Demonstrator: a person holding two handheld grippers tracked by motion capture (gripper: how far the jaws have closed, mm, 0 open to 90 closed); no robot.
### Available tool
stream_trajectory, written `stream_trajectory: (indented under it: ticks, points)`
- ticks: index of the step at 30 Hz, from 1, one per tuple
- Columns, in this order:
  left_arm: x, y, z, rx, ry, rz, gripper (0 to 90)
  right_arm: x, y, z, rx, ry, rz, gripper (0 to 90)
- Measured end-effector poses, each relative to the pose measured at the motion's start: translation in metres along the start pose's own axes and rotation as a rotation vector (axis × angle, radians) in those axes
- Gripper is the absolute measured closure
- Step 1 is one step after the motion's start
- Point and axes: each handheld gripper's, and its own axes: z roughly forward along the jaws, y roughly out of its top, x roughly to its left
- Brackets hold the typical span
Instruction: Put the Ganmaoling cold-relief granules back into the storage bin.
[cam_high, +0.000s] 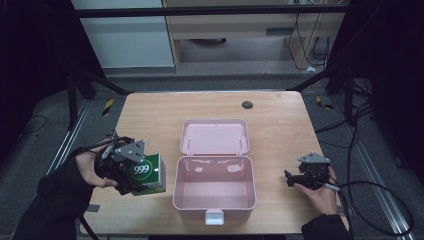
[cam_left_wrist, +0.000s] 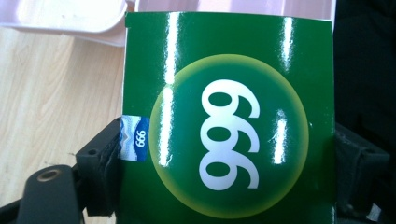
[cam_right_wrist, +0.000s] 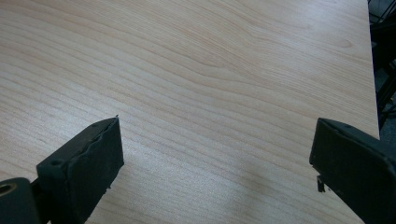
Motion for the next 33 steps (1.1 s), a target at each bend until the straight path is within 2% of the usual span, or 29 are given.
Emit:
stream_trajectory:
  ticks: [14,23,33]
  points:
    - [0.001,0.024,-0.007,-0.012,-0.006,0.035,14.7,0.000,0.000,0.000,0.001,-0.002,0.000,3.1]
    - [0.001,0.045,-0.003,-0.018,-0.018,0.063,14.7,0.000,0.000,0.000,0.001,-0.002,-0.001,3.1]
    - [0.002,0.060,0.006,-0.022,-0.032,0.085,14.7,0.000,0.000,0.000,0.004,-0.001,-0.002,3.1]
